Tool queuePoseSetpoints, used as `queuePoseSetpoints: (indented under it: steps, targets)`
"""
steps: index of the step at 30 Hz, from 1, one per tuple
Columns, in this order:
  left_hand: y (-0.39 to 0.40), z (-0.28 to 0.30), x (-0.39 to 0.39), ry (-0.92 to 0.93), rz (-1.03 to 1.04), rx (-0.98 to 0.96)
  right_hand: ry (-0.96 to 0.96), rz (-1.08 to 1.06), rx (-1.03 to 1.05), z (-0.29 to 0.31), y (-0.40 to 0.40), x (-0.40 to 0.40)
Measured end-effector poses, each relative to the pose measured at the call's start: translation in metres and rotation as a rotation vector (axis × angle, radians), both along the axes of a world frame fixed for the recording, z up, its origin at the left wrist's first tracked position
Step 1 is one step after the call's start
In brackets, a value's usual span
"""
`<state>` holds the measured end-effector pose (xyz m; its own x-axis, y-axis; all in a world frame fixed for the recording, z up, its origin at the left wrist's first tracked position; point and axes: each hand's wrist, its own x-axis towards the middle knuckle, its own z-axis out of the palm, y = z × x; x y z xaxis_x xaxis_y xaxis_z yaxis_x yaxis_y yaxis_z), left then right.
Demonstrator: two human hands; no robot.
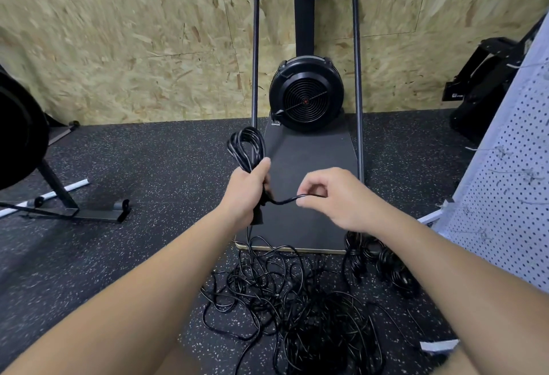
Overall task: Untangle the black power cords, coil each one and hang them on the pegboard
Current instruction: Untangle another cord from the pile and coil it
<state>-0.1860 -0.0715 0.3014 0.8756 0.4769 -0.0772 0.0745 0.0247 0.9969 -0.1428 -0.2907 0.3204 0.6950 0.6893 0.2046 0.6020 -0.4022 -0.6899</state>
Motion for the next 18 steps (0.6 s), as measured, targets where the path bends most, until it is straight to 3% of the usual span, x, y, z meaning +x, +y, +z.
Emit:
queuePoseSetpoints:
  steps: [3, 9, 12, 15, 18]
  targets:
    - [-0.007, 0.000, -0.006, 0.089, -0.171, 0.037, -0.050, 0.045, 0.052, 0.003, 0.001, -0.005]
    - [-0.033, 0.003, -0.019, 0.162, -0.390, -0.072, -0.037, -0.260, 0.101, 0.006, -0.002, 0.003]
    - [-0.037, 0.003, -0.024, 0.133, -0.542, -0.142, 0.043, -0.293, 0.051, 0.005, -0.005, 0.006]
    - [-0.032, 0.000, -0.025, 0.091, -0.717, -0.069, 0.093, -0.289, 0.015, 0.006, -0.005, 0.006]
    - [-0.029, -0.001, -0.025, 0.078, -0.738, 0.001, 0.150, -0.265, 0.061, 0.009, -0.008, 0.006]
